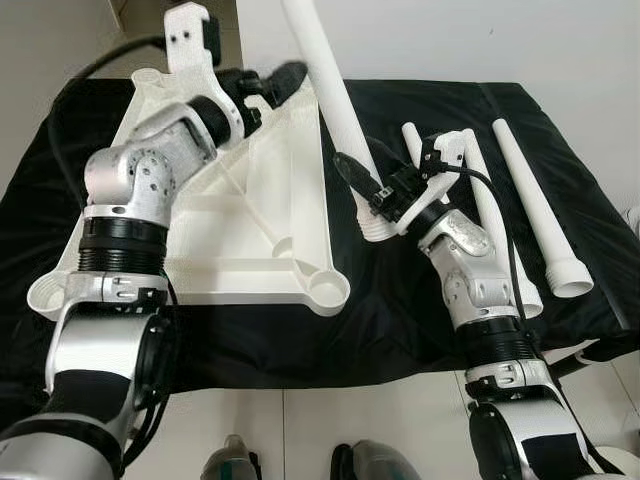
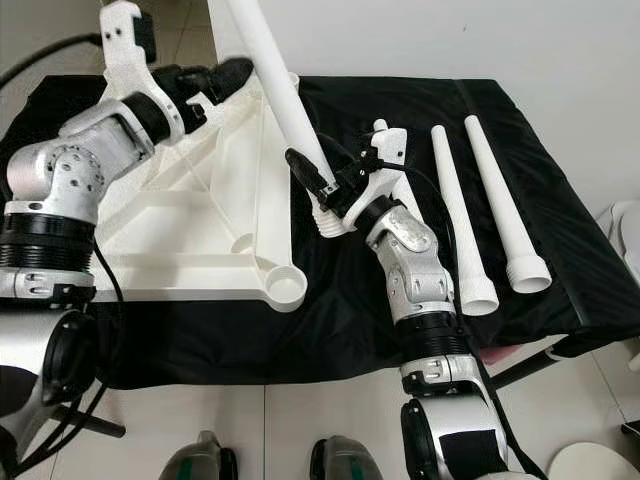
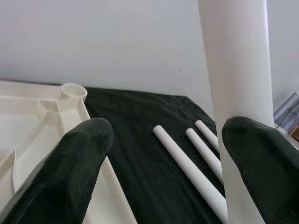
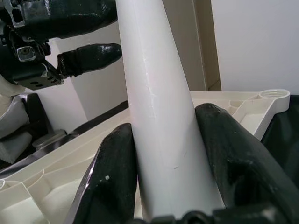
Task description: Building children table
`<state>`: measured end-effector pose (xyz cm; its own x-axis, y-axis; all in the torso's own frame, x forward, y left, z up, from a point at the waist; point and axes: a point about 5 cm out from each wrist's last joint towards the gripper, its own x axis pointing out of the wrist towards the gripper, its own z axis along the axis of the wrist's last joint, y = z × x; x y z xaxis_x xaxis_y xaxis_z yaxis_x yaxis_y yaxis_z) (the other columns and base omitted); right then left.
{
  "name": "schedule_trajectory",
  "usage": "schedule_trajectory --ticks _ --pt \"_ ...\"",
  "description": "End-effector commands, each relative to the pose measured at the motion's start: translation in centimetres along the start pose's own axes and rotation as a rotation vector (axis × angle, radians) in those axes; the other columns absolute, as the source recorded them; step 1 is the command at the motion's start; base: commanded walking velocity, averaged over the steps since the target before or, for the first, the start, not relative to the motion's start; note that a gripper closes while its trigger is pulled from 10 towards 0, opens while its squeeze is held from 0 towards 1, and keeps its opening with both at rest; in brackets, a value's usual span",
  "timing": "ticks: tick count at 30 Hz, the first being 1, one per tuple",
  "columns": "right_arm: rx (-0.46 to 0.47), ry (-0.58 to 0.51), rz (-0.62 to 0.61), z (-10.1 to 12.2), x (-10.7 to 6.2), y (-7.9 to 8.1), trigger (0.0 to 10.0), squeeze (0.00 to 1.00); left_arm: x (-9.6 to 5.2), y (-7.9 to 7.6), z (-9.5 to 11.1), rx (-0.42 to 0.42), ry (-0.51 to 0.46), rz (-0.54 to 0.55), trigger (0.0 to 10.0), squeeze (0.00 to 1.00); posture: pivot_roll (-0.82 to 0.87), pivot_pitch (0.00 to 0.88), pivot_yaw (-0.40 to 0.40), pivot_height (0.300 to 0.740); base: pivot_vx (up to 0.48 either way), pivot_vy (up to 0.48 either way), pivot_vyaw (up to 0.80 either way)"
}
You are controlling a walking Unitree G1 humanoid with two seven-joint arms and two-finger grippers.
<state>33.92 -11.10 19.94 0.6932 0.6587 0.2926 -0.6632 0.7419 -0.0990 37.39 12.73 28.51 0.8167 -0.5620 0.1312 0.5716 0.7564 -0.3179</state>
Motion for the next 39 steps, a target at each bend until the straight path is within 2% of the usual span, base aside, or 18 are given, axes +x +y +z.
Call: schedule_trajectory --ticks 1,6,10,11,13,17,30,32,39 --pt "-0.020 0.000 0.031 -0.1 0.0 0.4 10.0 0.00 0.0 -2.3 0.7 0.015 0.000 -0.346 10.0 0.00 -0.10 0.000 0.002 0.740 0.000 0.000 0.00" --pt "-0.035 -0.006 0.024 -0.2 0.1 0.2 10.0 0.00 -0.1 -3.6 1.6 -0.009 -0.014 -0.439 10.0 0.00 -0.10 0.000 0.001 0.740 0.000 0.000 0.00" --pt "-0.038 -0.006 0.018 -0.2 0.1 0.1 10.0 0.00 -0.2 -4.0 1.7 -0.014 -0.018 -0.474 10.0 0.00 -0.10 0.000 0.002 0.740 0.000 0.000 0.00" --pt "-0.033 -0.013 -0.032 -0.1 0.3 -0.6 10.0 0.00 -0.5 -4.2 1.8 -0.009 -0.022 -0.526 10.0 0.00 -0.10 0.000 0.003 0.740 0.000 0.000 0.00" --pt "-0.033 -0.013 -0.032 -0.1 0.3 -0.6 10.0 0.00 -0.5 -4.2 1.8 -0.009 -0.022 -0.526 10.0 0.00 -0.10 0.000 0.003 0.740 0.000 0.000 0.00" --pt "-0.006 -0.026 -0.107 0.0 0.4 -1.6 10.0 0.00 -1.2 -4.2 1.7 0.000 -0.006 -0.569 10.0 0.00 -0.10 0.000 0.000 0.740 0.000 0.000 0.00" --pt "-0.046 -0.054 0.085 0.3 1.0 0.5 10.0 0.00 -0.6 -5.3 1.8 -0.013 0.024 -0.603 10.0 0.00 -0.10 0.000 0.002 0.740 0.000 0.000 0.00" --pt "-0.046 -0.054 0.085 0.3 1.0 0.5 10.0 0.00 -0.6 -5.3 1.8 -0.013 0.024 -0.603 10.0 0.00 -0.10 0.000 0.002 0.740 0.000 0.000 0.00" --pt "-0.082 -0.060 0.172 0.3 0.9 1.5 10.0 0.00 0.3 -5.1 2.1 -0.008 0.033 -0.540 10.0 0.00 -0.10 0.000 0.004 0.740 0.000 0.000 0.00"
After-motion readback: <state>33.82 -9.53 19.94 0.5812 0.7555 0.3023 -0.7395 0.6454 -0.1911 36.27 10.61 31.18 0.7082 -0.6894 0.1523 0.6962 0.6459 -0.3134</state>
